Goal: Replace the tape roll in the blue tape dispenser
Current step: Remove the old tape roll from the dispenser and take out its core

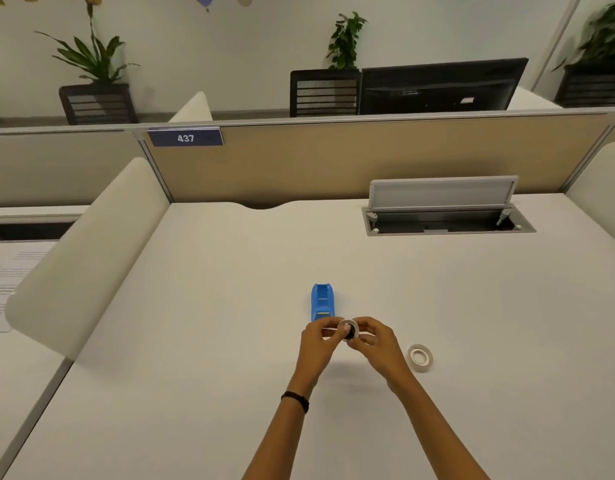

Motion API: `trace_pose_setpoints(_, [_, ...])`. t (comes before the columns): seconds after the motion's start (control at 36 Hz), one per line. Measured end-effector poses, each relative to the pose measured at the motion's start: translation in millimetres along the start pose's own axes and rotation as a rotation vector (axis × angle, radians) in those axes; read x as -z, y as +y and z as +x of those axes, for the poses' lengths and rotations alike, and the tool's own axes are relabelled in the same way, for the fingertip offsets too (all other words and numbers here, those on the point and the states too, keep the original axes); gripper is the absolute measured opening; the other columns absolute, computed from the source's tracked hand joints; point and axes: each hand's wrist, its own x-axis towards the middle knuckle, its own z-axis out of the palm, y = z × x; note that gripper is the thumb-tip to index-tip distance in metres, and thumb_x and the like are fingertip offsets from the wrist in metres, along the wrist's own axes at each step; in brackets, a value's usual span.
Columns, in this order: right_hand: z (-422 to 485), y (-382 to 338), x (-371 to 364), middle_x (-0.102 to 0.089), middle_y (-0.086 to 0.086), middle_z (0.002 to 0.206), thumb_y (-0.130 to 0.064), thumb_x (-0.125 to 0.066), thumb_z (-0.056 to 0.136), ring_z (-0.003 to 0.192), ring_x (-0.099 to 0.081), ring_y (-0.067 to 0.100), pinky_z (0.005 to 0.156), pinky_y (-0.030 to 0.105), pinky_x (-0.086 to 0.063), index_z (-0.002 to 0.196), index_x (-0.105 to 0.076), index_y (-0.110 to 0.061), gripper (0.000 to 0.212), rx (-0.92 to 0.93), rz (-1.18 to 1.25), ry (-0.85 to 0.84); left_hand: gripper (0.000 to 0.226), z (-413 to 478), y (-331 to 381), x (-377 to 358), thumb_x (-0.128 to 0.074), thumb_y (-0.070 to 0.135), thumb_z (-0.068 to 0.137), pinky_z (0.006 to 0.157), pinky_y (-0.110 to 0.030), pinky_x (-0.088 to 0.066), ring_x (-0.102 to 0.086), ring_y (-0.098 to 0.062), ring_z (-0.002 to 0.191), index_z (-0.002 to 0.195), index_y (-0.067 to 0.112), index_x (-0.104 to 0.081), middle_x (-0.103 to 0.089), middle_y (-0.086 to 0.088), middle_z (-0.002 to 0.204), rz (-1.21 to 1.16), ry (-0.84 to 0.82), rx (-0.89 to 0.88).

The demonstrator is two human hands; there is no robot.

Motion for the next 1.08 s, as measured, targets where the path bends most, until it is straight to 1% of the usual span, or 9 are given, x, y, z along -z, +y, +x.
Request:
trace_pose_setpoints(0.11, [-9.2,-6.8,-0.8,-0.065,-0.015,0.093,-0.015,-0.063,0.085,0.087,-0.064,0.004,0.062,0.008,-0.05,0.091,-0.059,-0.036,0.023,-0.006,0.03,-0.013,0.011,-5.0,0.1,-3.0,-0.064,0.026,0.084,0.07,-0.015,-0.052,-0.066,-0.01,0.085,0.093,0.019,-0.068,-0.069,0.005,0.089,-0.078,0.075,0.008])
trace_pose_setpoints(0.22, [-15.9,-7.3,-1.0,-0.068,-0.007,0.102,-0.017,-0.059,0.088,0.095,-0.065,0.009,0.073,0.013,-0.053,0.101,-0.061,-0.029,0.018,-0.009,0.077,-0.018,0.008,-11.7,1.8,-5.6,-0.065,0.025,0.084,0.07,-0.016,-0.053,-0.067,-0.013,0.086,0.091,0.022,-0.068,-0.07,0.002,0.091,-0.143,0.115,0.011])
trace_pose_setpoints(0.33, [-19.8,-6.4,-1.1,-0.069,-0.008,0.096,-0.014,-0.06,0.087,0.086,-0.069,0.005,0.075,0.017,-0.056,0.093,-0.063,-0.031,0.018,0.0,0.102,0.012,0.007,-19.2,0.8,-9.9,-0.067,0.023,0.082,0.071,-0.016,-0.053,-0.067,-0.01,0.084,0.085,0.029,-0.068,-0.071,0.005,0.088,-0.181,0.141,0.009])
trace_pose_setpoints(0.53, [-22.6,0.2,-1.7,-0.069,0.002,0.098,-0.011,-0.061,0.086,0.09,-0.069,0.016,0.084,0.029,-0.055,0.095,-0.064,-0.025,0.017,-0.034,0.097,0.041,0.01,-26.0,-3.3,-15.0,-0.067,0.021,0.082,0.082,-0.027,-0.054,-0.068,-0.018,0.089,0.09,0.027,-0.067,-0.071,-0.004,0.094,-0.225,0.174,0.045])
trace_pose_setpoints(0.58, [-22.3,2.0,-1.5,-0.069,0.004,0.099,-0.011,-0.062,0.086,0.09,-0.068,0.017,0.084,0.029,-0.056,0.099,-0.064,-0.019,0.016,-0.045,0.09,0.058,0.01,-27.0,-3.8,-15.4,-0.066,0.021,0.082,0.082,-0.027,-0.055,-0.068,-0.017,0.089,0.089,0.028,-0.067,-0.072,-0.003,0.094,-0.229,0.177,0.046])
trace_pose_setpoints(0.67, [-21.7,3.0,-1.6,-0.068,0.001,0.096,-0.011,-0.062,0.085,0.087,-0.068,0.013,0.077,0.021,-0.056,0.099,-0.064,-0.018,0.016,-0.055,0.082,0.076,0.009,-27.6,-4.6,-16.8,-0.067,0.023,0.081,0.082,-0.029,-0.055,-0.068,-0.017,0.088,0.088,0.029,-0.067,-0.072,-0.002,0.092,-0.237,0.181,0.057])
trace_pose_setpoints(0.86, [-18.7,0.6,-0.7,-0.069,0.002,0.094,-0.01,-0.064,0.084,0.086,-0.068,0.014,0.081,0.028,-0.056,0.097,-0.065,-0.019,0.016,-0.053,0.066,0.076,0.011,-25.1,-5.5,-17.6,-0.068,0.024,0.081,0.084,-0.032,-0.056,-0.068,-0.019,0.089,0.091,0.023,-0.069,-0.072,-0.004,0.093,-0.226,0.199,0.064])
trace_pose_setpoints(0.97, [-15.8,-0.8,-1.7,-0.07,0.005,0.094,-0.008,-0.065,0.083,0.085,-0.069,0.015,0.081,0.029,-0.056,0.096,-0.066,-0.016,0.015,-0.061,0.071,0.087,0.008,-23.0,-3.4,-18.0,-0.068,0.022,0.081,0.081,-0.029,-0.056,-0.068,-0.019,0.086,0.087,0.028,-0.068,-0.072,-0.003,0.09,-0.21,0.223,0.062])
trace_pose_setpoints(1.08, [-13.2,0.2,-4.2,-0.069,0.009,0.097,-0.009,-0.066,0.083,0.087,-0.069,0.021,0.084,0.035,-0.056,0.1,-0.066,-0.011,0.018,-0.075,0.056,0.118,0.013,-20.4,-5.3,-19.8,-0.067,0.022,0.081,0.083,-0.033,-0.057,-0.068,-0.02,0.087,0.094,0.02,-0.069,-0.072,-0.006,0.093,-0.205,0.254,0.07])
